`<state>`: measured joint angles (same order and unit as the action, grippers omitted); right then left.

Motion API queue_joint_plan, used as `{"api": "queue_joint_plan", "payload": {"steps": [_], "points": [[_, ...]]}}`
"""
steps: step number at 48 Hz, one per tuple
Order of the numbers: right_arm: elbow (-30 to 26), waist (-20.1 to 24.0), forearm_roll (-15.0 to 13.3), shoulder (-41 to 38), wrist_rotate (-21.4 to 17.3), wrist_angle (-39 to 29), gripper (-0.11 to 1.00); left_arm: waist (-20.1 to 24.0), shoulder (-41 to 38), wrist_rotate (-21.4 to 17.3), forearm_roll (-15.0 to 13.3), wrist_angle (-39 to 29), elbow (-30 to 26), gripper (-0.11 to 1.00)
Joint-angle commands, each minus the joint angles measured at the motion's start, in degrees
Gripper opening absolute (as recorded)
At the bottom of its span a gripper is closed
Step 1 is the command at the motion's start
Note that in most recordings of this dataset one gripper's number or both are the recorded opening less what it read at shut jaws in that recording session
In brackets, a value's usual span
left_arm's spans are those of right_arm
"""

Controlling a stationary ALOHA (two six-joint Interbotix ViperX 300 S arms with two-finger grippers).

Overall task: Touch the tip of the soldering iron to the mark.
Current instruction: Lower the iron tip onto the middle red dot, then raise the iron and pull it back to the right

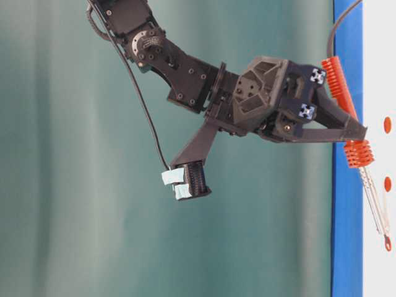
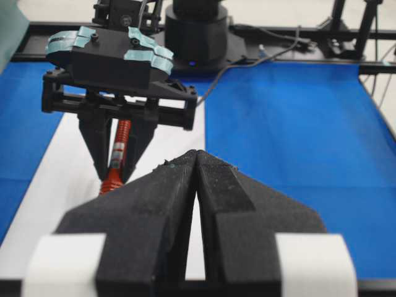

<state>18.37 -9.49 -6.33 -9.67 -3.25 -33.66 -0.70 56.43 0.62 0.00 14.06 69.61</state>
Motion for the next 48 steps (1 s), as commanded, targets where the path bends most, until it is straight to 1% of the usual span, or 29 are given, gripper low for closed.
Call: {"api": "queue_joint_plan", "payload": {"steps": [1,40,48], "points": [[-1.14,-0.09,-0.09,0.88,0.09,0.26,0.07,0.18,-0.44,0.00,0.09,0.26,-0.70,0.00],[-1.05,-0.35,-0.18,0.88,0.18,0.44,0.07,0.18,-0.18,0.00,0.18,0.35,-0.79,0.00],[-1.49,-0.35,-0.18,1.49,0.09,-1.05,0.07,0.18,-0.18,0.00,0.09,0.26,-0.79,0.00]]}}
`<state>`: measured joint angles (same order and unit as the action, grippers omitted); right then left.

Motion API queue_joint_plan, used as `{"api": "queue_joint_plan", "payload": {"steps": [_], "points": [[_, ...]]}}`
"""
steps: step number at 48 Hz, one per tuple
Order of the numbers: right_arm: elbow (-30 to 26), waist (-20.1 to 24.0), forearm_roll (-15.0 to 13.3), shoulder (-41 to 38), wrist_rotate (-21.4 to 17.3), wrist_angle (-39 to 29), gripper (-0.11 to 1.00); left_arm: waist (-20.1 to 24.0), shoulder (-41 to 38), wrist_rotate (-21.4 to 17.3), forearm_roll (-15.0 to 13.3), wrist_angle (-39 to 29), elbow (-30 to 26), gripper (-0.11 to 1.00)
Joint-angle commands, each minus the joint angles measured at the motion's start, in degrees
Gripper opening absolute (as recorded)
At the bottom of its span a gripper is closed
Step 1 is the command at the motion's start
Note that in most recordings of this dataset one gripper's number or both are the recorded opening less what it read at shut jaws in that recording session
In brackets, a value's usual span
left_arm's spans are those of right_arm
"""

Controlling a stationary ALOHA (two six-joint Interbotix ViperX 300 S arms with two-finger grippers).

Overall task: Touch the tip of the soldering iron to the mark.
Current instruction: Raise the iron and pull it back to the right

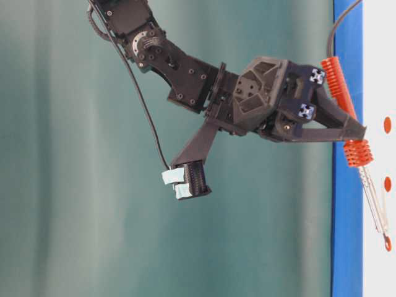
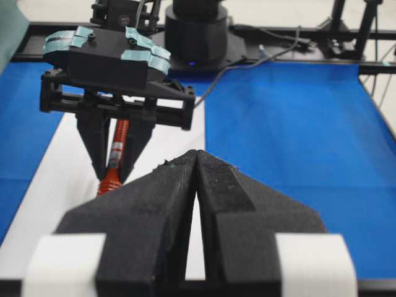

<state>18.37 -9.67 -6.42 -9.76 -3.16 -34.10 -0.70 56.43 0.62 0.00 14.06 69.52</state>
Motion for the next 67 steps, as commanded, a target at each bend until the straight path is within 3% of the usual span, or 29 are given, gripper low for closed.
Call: {"api": "queue_joint_plan", "payload": {"steps": [1,33,55,67], "points": [[-1.58,-0.18,-0.09,1.93,0.00,-0.88,0.07,0.18,-0.18,0.00,0.18,0.26,-0.70,0.00],[-5.01,-0.18,-0.88,15.29,1.32,-12.22,0.07,0.18,-0.18,0.00,0.18,0.44,-0.70,0.00],[-4.75,-0.18,-0.88,16.61,1.41,-12.83,0.07,0.18,-0.18,-0.09,0.18,0.26,-0.70,0.00],[-0.79,-0.18,-0.79,19.86,1.32,-13.45,0.07,0.18,-0.09,0.00,0.09,0.26,-0.62,0.00]]}}
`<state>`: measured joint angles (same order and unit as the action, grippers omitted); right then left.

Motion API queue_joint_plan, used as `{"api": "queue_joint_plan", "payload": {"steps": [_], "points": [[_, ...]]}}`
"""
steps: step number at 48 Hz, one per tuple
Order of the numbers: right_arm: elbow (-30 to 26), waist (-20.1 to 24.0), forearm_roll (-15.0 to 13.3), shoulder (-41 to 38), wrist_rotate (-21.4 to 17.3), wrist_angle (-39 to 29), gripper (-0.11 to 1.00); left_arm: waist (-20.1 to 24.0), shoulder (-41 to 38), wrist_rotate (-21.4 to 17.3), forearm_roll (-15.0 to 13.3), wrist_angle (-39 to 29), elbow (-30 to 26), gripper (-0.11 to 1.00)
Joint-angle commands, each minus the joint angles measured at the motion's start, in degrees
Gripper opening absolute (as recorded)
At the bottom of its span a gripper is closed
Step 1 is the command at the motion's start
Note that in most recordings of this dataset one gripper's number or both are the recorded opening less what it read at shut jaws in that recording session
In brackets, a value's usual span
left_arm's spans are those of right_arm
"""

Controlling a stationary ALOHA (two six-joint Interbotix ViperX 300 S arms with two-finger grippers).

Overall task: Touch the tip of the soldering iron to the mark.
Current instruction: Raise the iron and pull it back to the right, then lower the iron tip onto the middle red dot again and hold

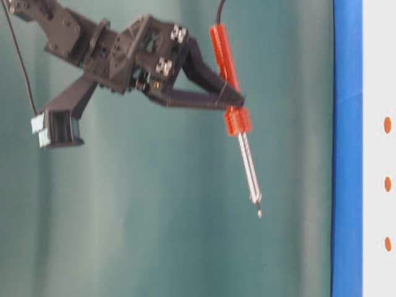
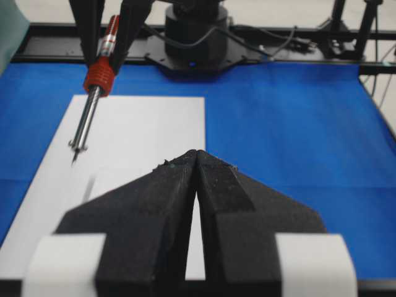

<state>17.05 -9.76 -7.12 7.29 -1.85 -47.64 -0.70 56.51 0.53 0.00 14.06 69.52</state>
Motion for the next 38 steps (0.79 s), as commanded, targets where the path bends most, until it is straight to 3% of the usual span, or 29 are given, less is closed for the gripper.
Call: {"api": "queue_joint_plan", "payload": {"steps": [1,17,38], "points": [[0.97,-0.09,-0.09,3.08,0.00,0.09,0.07,0.18,-0.18,0.09,0.18,0.26,-0.70,0.00],[4.92,-0.09,0.00,6.50,-0.26,-0.35,0.07,0.18,-0.09,0.18,0.18,0.26,-0.70,0.00],[5.36,-0.09,0.09,2.55,-0.44,0.09,0.07,0.18,-0.09,0.18,0.18,0.26,-0.62,0.00]]}}
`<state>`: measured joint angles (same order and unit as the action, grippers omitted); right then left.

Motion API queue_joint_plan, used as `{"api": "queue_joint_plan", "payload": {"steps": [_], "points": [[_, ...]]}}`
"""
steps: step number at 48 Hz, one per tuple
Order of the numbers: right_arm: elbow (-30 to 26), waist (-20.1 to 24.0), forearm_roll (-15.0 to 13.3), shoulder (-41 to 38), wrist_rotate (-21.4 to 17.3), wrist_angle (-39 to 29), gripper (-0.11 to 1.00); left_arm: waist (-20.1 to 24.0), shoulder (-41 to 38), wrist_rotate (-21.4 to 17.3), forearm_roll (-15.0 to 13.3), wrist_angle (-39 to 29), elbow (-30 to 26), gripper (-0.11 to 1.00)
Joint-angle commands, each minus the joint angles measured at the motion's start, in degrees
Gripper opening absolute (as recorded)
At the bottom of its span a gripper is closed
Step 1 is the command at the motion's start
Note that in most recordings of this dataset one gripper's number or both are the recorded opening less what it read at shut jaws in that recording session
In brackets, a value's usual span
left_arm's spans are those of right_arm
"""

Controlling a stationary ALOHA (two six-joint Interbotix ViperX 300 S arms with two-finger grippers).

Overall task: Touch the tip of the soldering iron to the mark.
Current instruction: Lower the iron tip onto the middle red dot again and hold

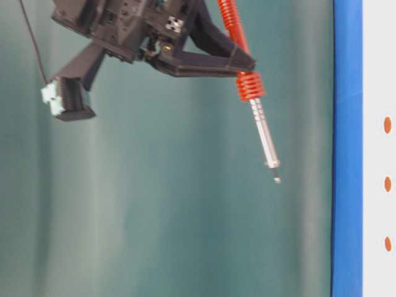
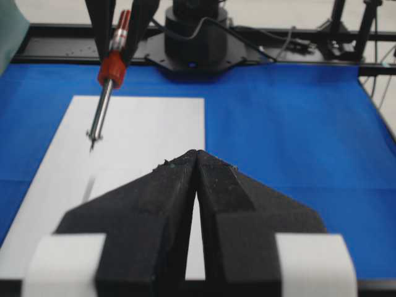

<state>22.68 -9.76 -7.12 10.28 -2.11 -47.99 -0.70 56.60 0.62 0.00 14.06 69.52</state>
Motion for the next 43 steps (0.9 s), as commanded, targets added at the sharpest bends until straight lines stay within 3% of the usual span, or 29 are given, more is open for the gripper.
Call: {"api": "queue_joint_plan", "payload": {"steps": [1,22,43], "points": [[-0.26,-0.09,0.18,-0.88,-0.18,0.53,0.07,0.18,-0.18,0.09,0.18,0.26,-0.62,0.00],[1.49,-0.26,0.26,-8.70,-0.09,5.71,0.07,0.18,-0.26,0.00,0.18,0.26,-0.62,0.00],[3.69,-1.05,0.53,-11.25,-0.26,10.02,0.07,0.18,-0.26,-0.18,0.18,0.26,-0.62,0.00]]}}
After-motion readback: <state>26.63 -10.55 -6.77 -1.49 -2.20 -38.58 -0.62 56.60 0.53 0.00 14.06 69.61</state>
